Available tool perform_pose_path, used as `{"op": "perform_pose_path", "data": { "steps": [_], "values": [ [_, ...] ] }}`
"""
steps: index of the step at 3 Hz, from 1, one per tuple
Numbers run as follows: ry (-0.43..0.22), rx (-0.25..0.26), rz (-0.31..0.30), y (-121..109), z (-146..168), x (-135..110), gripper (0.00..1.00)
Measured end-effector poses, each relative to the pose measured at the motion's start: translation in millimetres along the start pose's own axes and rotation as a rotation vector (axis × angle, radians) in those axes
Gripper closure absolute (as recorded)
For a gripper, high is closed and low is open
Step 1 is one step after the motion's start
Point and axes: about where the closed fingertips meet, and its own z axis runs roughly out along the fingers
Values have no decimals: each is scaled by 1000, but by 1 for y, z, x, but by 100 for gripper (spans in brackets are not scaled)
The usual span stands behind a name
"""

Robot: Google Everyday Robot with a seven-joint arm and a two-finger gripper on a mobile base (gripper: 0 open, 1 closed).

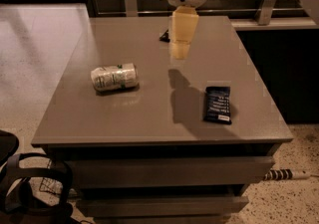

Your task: Place 7up can upright

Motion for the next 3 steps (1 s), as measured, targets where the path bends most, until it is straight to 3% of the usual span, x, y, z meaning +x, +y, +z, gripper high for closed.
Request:
{"op": "perform_pose_path", "data": {
  "steps": [2, 3],
  "values": [
    [-28, -53, -48, -11, 36, -31, 0],
    [14, -90, -36, -9, 53, -41, 0]
  ]
}}
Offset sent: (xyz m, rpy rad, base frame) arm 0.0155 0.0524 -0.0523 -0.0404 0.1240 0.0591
